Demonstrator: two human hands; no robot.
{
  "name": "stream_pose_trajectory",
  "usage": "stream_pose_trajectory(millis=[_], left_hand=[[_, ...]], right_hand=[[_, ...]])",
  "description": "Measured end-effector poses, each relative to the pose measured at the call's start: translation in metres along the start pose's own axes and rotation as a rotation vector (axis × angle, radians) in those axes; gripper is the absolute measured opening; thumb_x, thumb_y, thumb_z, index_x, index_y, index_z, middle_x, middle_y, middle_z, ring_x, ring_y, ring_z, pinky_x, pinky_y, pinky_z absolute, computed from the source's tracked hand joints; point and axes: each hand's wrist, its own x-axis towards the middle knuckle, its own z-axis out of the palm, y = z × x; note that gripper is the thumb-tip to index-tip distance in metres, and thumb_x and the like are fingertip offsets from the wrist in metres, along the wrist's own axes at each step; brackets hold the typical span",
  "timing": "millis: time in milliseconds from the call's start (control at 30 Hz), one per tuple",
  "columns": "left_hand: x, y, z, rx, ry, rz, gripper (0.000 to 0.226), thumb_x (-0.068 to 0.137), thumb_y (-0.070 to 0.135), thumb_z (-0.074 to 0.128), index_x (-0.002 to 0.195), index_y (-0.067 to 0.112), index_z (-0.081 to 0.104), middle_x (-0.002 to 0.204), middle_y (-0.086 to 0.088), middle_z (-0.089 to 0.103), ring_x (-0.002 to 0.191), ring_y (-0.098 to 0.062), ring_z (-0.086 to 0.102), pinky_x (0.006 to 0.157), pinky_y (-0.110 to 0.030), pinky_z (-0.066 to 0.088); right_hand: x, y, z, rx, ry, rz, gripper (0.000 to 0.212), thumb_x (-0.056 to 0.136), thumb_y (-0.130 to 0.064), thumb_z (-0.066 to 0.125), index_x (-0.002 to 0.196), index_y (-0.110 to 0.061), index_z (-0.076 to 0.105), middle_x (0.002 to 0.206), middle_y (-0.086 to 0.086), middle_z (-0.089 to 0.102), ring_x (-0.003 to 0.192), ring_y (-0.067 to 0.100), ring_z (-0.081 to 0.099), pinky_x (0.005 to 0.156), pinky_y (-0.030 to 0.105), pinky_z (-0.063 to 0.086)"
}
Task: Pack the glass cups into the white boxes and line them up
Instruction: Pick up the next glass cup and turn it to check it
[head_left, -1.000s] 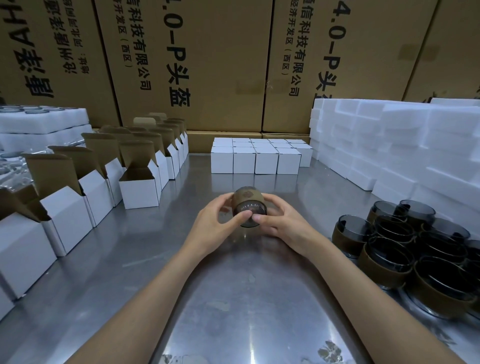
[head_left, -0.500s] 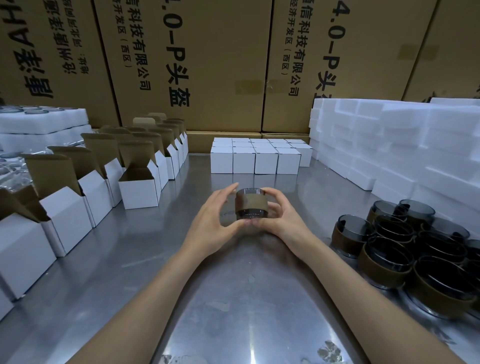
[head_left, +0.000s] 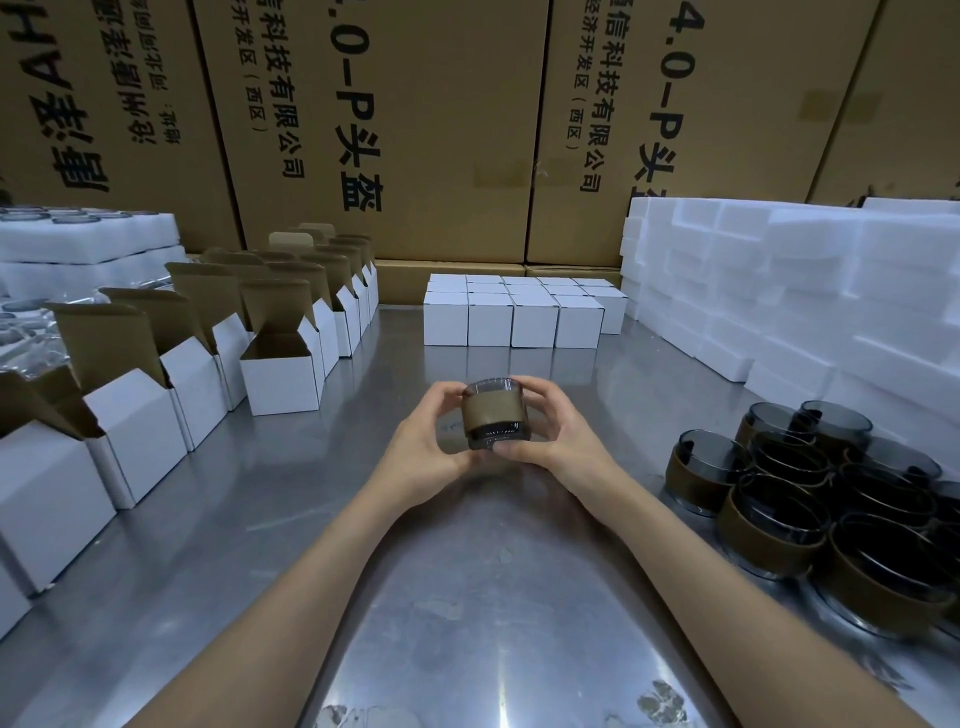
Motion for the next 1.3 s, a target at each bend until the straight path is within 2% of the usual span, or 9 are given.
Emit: stream_pose_trajectory(millis=[167, 300, 467, 567, 667, 800, 1033, 1200, 1300], left_hand=[[0.000, 0.005, 0.004, 0.153, 0.032, 0.141, 0.066, 0.070, 0.012, 0.078, 0.129, 0.018, 0.049, 0.126, 0.005, 0.056, 0.120, -0.014, 0.051, 0.104, -0.035, 0.040], [-0.001, 0.000, 0.002, 0.139, 0.045, 0.073, 0.059, 0.070, 0.016, 0.079, 0.119, 0.025, 0.048, 0.117, 0.009, 0.059, 0.117, -0.016, 0.054, 0.100, -0.038, 0.043], [-0.001, -0.001, 0.004, 0.060, 0.019, 0.032, 0.068, 0.070, 0.016, 0.082, 0.124, 0.024, 0.042, 0.125, 0.010, 0.055, 0.125, -0.009, 0.049, 0.103, -0.026, 0.038], [0.000, 0.001, 0.004, 0.162, 0.022, 0.134, 0.076, 0.072, 0.016, 0.079, 0.136, 0.024, 0.040, 0.134, 0.009, 0.051, 0.127, -0.013, 0.046, 0.109, -0.036, 0.036], [0.000, 0.001, 0.005, 0.198, 0.045, 0.151, 0.066, 0.071, 0.016, 0.077, 0.129, 0.022, 0.047, 0.123, 0.015, 0.055, 0.119, -0.010, 0.051, 0.113, -0.048, 0.028], [-0.001, -0.002, 0.007, 0.181, 0.078, 0.042, 0.063, 0.070, 0.018, 0.078, 0.122, 0.017, 0.043, 0.114, 0.016, 0.054, 0.121, -0.010, 0.052, 0.118, -0.040, 0.004], [-0.001, 0.001, 0.007, 0.192, 0.060, 0.054, 0.071, 0.072, 0.023, 0.075, 0.132, 0.024, 0.038, 0.129, 0.015, 0.051, 0.128, -0.008, 0.044, 0.116, -0.042, 0.000], [-0.002, 0.006, 0.005, 0.185, 0.069, 0.076, 0.064, 0.068, 0.032, 0.074, 0.125, 0.028, 0.046, 0.120, 0.017, 0.055, 0.121, -0.007, 0.051, 0.116, -0.043, 0.003], [-0.003, 0.006, 0.005, 0.171, 0.070, 0.029, 0.064, 0.063, 0.040, 0.072, 0.119, 0.024, 0.045, 0.113, 0.015, 0.059, 0.117, -0.006, 0.053, 0.116, -0.038, 0.003]], right_hand=[[0.001, 0.000, 0.003, -0.244, 0.090, -0.134, 0.070, 0.067, -0.004, 0.083, 0.123, -0.031, 0.051, 0.128, -0.001, 0.047, 0.115, 0.014, 0.051, 0.091, 0.008, 0.041], [0.001, 0.002, 0.004, -0.235, 0.009, -0.077, 0.080, 0.072, -0.013, 0.082, 0.133, -0.038, 0.036, 0.136, -0.007, 0.038, 0.117, 0.005, 0.044, 0.079, -0.001, 0.040], [0.002, 0.003, 0.007, -0.134, 0.080, -0.073, 0.069, 0.068, -0.003, 0.083, 0.125, -0.017, 0.047, 0.130, -0.002, 0.053, 0.119, 0.013, 0.052, 0.089, 0.009, 0.042], [0.001, 0.001, 0.008, -0.221, 0.119, -0.141, 0.067, 0.067, -0.005, 0.084, 0.123, -0.023, 0.051, 0.126, -0.004, 0.053, 0.109, 0.007, 0.053, 0.085, 0.008, 0.043], [0.000, 0.002, 0.008, -0.263, 0.074, -0.141, 0.072, 0.071, -0.009, 0.082, 0.125, -0.038, 0.044, 0.129, -0.006, 0.043, 0.110, 0.008, 0.049, 0.082, 0.013, 0.047], [0.001, 0.007, 0.008, -0.173, 0.040, -0.011, 0.085, 0.071, -0.014, 0.083, 0.135, -0.031, 0.030, 0.133, -0.005, 0.038, 0.114, 0.008, 0.047, 0.085, 0.012, 0.044], [0.000, 0.004, 0.011, -0.149, 0.141, -0.096, 0.065, 0.063, -0.004, 0.086, 0.110, -0.027, 0.048, 0.112, -0.008, 0.055, 0.096, -0.002, 0.055, 0.076, 0.004, 0.041], [-0.001, 0.001, 0.010, -0.251, 0.132, -0.128, 0.069, 0.067, -0.008, 0.084, 0.121, -0.033, 0.049, 0.122, 0.002, 0.042, 0.102, -0.001, 0.049, 0.077, 0.000, 0.038], [-0.002, 0.002, 0.010, -0.205, 0.066, -0.009, 0.080, 0.072, -0.019, 0.083, 0.134, -0.037, 0.037, 0.131, -0.001, 0.037, 0.111, 0.003, 0.048, 0.082, 0.007, 0.044]])
